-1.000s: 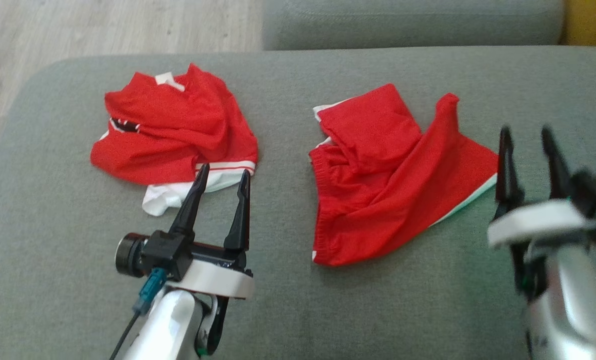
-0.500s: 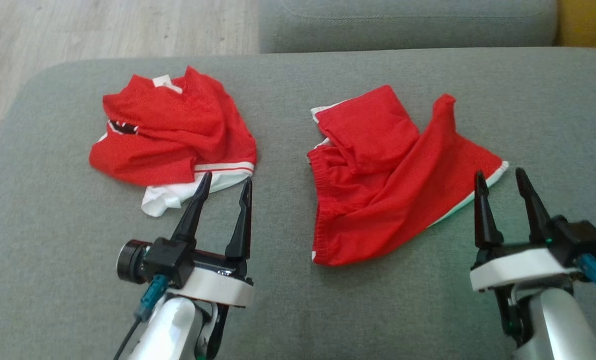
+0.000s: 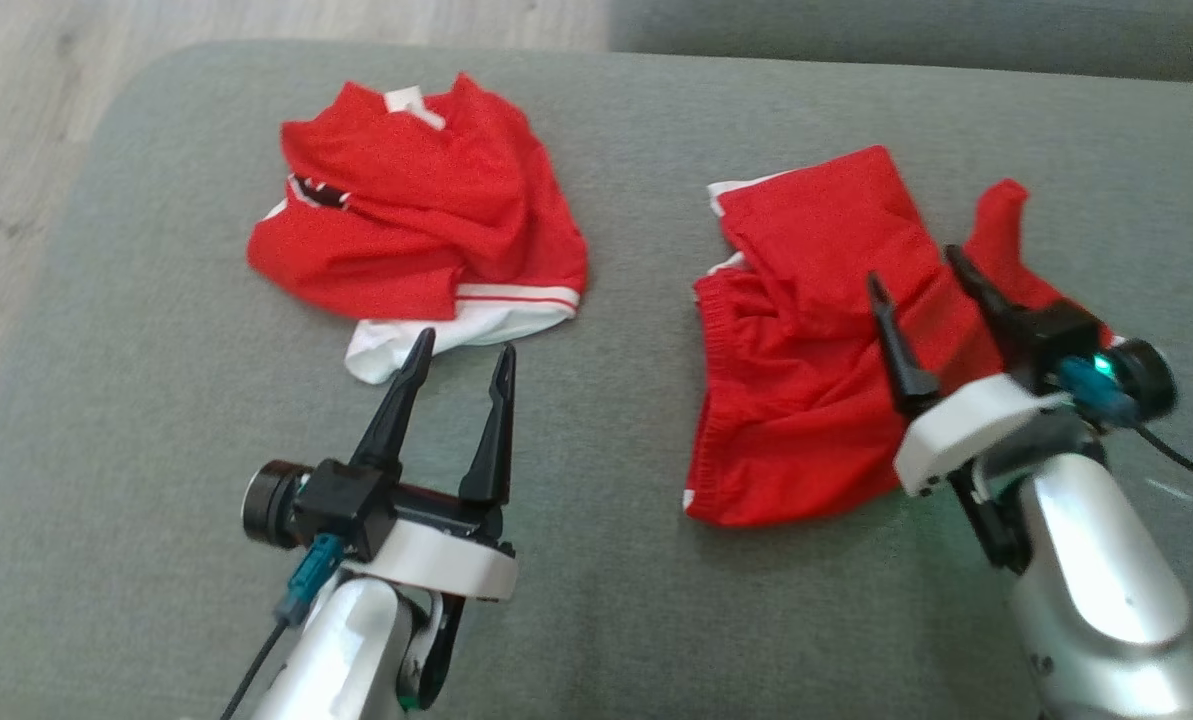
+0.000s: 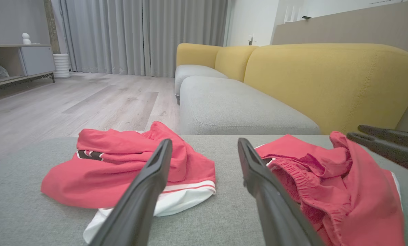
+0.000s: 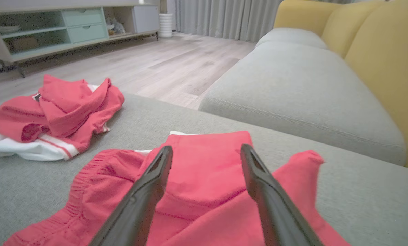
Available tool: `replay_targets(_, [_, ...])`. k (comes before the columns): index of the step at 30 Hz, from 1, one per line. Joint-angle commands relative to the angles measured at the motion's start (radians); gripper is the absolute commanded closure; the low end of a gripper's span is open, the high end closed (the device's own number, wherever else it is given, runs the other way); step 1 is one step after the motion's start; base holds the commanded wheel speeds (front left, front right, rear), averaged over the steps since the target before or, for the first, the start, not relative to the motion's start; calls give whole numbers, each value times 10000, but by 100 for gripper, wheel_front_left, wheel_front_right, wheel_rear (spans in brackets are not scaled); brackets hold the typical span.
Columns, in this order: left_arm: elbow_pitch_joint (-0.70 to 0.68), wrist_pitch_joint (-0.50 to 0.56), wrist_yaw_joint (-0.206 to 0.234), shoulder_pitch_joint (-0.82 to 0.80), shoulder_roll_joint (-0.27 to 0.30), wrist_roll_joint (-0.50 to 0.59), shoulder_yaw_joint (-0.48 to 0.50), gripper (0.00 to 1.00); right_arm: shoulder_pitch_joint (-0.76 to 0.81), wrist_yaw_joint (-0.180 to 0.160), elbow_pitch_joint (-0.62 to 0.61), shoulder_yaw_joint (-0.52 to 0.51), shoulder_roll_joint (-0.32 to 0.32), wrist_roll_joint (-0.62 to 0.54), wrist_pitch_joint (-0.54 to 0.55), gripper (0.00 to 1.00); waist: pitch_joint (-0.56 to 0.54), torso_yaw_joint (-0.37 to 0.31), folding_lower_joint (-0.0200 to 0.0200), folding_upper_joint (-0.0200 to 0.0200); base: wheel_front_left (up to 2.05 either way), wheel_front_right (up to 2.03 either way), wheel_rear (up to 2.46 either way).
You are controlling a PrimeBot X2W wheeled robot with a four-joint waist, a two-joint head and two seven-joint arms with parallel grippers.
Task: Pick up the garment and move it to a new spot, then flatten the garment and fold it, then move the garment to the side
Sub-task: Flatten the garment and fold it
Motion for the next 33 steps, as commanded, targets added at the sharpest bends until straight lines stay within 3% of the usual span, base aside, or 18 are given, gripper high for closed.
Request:
replay_targets(1, [-255, -95, -56, -474, -19, 48, 239, 0, -431, -7, -49, 552, -97, 112, 119, 0, 150, 229, -1, 0, 0, 0, 0])
replay_targets(7, [-247, -95, -35, -570, -62, 15, 253, 0, -808, -7, 649, 1402, -272, 622, 141, 0, 272, 459, -1, 0, 0, 0, 0])
replay_targets(19, [-329, -95, -20, -687, -98, 87, 315, 0, -1432, -7, 1770, 1900, -230, 826, -61, 0, 607, 345, -1, 0, 0, 0, 0])
replay_targets(21, [-320, -95, -27, -700, -102, 102, 309, 0, -1576, -7, 1945, 1994, -185, 856, -117, 96, 641, 309, -1, 0, 0, 0, 0])
replay_targets(22, [-314, -95, -30, -705, -104, 109, 311, 0, -1647, -7, 2021, 2062, -170, 866, -153, 100, 653, 290, -1, 0, 0, 0, 0])
replay_targets(29, [-233, -95, -60, -744, -111, 135, 357, 0, -2341, -7, 2228, 1805, -280, 1187, -339, 100, 584, 216, -1, 0, 0, 0, 0])
replay_targets(33, [-203, -95, -92, -769, -122, 132, 307, 0, -3018, -7, 2241, 1349, -658, 1528, -155, 100, 529, 273, -1, 0, 0, 0, 0])
